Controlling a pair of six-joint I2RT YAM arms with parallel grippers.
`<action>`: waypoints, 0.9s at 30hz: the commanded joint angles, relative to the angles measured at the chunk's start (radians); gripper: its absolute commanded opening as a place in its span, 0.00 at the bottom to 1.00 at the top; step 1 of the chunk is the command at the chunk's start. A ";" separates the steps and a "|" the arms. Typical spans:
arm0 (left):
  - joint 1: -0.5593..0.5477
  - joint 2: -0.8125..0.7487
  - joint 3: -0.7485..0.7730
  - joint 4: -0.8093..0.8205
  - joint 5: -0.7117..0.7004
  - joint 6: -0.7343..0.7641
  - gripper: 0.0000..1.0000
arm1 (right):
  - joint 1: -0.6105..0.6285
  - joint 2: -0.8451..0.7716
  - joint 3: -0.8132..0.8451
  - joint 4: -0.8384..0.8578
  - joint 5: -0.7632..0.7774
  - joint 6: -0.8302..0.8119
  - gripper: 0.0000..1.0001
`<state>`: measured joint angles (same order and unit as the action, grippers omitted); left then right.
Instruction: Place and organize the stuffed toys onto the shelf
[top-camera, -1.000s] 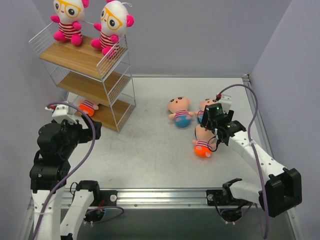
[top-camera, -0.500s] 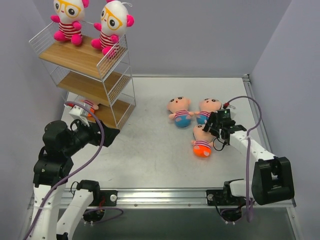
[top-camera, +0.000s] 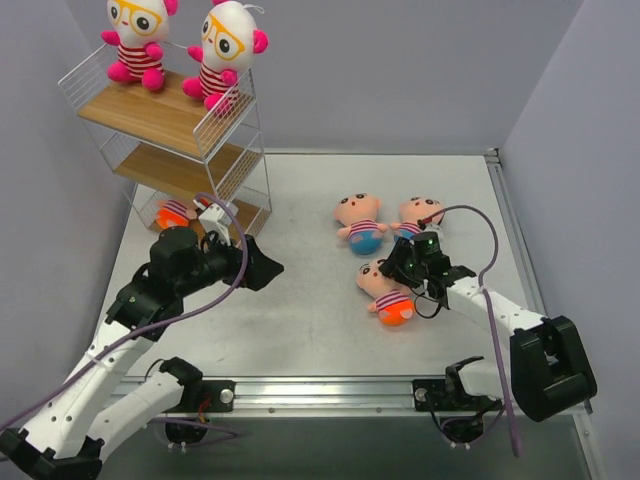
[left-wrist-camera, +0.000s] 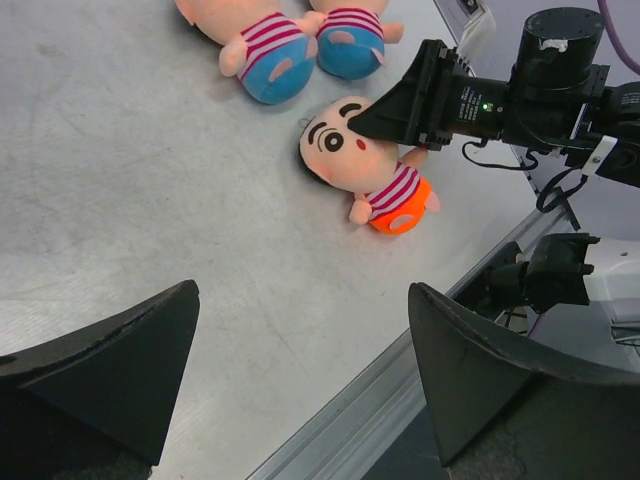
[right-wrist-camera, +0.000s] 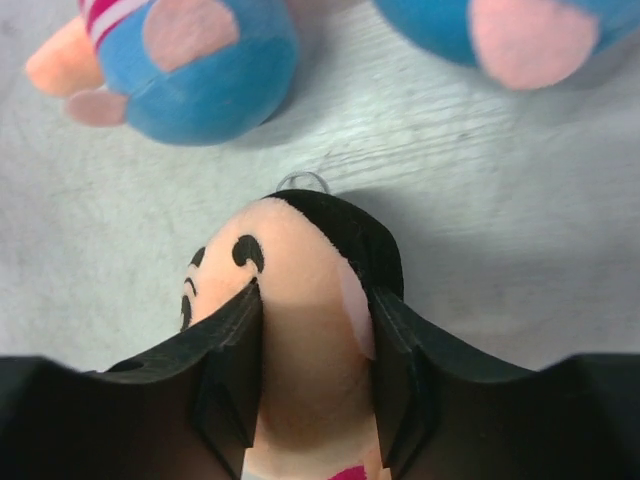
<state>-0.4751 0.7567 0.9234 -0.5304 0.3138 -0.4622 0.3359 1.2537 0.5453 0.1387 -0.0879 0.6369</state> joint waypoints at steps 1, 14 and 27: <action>-0.103 0.038 -0.014 0.119 -0.146 -0.058 0.94 | 0.037 -0.022 -0.030 -0.027 -0.033 0.050 0.37; -0.371 0.167 -0.074 0.300 -0.450 -0.280 0.94 | 0.123 -0.201 0.074 0.012 0.083 0.263 0.00; -0.563 0.354 -0.012 0.391 -0.585 -0.291 0.99 | 0.322 -0.257 0.094 0.136 0.356 0.579 0.00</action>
<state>-1.0161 1.0901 0.8574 -0.2283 -0.2325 -0.7467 0.6209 1.0252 0.6044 0.2089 0.1493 1.1084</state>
